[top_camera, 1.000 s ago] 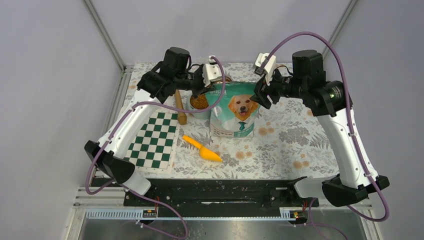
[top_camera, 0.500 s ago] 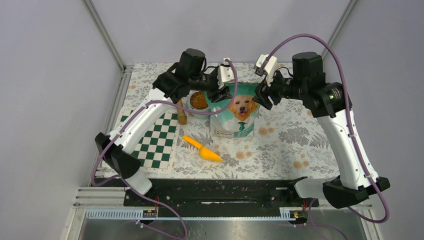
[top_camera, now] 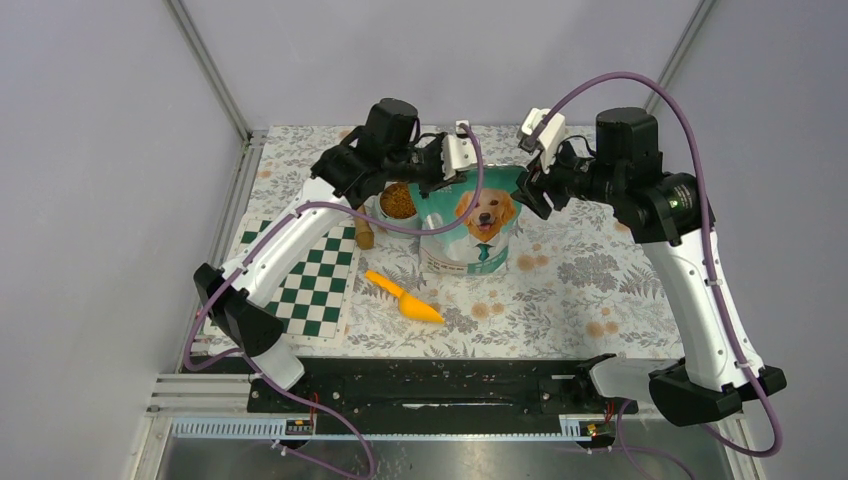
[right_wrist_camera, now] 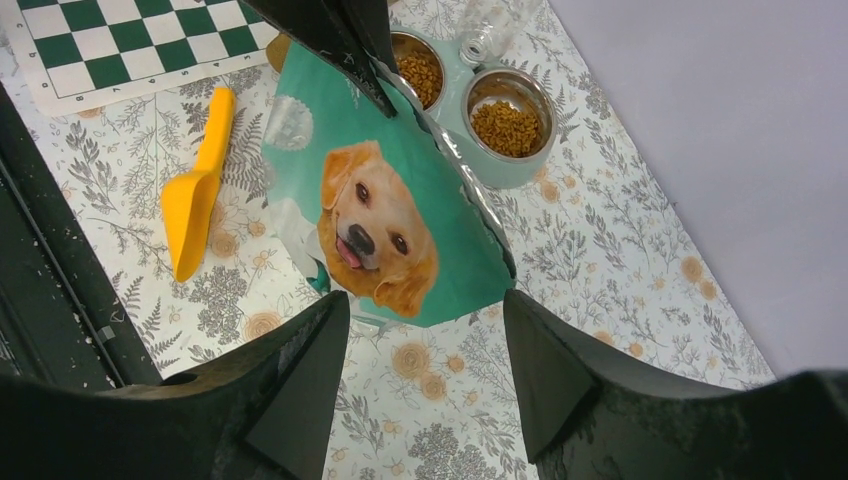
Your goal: Serve the pet food
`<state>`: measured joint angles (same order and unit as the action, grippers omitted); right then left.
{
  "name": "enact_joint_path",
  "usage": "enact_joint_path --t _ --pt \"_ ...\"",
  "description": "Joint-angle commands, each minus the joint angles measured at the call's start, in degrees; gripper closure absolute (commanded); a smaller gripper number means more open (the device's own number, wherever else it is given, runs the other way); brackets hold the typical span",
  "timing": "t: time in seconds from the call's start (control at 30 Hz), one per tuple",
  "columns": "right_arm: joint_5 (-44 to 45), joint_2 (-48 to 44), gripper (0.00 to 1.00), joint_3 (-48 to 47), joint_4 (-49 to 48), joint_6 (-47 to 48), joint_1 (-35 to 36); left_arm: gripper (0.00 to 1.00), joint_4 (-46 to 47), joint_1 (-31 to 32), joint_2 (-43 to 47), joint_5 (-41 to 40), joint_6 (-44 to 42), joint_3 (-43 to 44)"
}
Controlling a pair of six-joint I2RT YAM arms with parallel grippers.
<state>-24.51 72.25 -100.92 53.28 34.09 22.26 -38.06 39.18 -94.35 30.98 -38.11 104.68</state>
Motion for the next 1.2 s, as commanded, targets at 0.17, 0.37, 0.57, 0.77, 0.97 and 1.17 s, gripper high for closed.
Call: enact_joint_path --t 0.17,0.37,0.57,0.77,0.97,1.17 --pt "1.8 -1.3 0.34 0.4 -2.4 -1.0 -1.1 0.58 4.0 2.5 0.0 -6.3 -0.6 3.0" --pt "2.3 -1.7 0.34 1.4 -2.4 -0.8 -3.7 0.52 5.5 4.6 -1.4 -6.2 -0.6 4.0" --pt "1.1 -2.1 0.35 2.6 -2.5 -0.1 -6.4 0.97 5.3 5.1 -4.3 -5.5 0.1 6.5" --pt "-0.1 -2.4 0.36 4.1 -3.7 -0.2 -7.1 1.0 5.4 5.2 -5.6 -4.9 1.0 8.8" --pt "-0.3 -2.3 0.36 4.3 -4.0 -0.3 -7.8 0.57 8.3 5.6 -6.5 -3.7 3.1 9.0" --pt "-0.5 -3.1 0.36 5.3 -4.8 -0.6 -8.6 1.0 9.1 6.5 -8.5 -3.3 3.5 10.4"
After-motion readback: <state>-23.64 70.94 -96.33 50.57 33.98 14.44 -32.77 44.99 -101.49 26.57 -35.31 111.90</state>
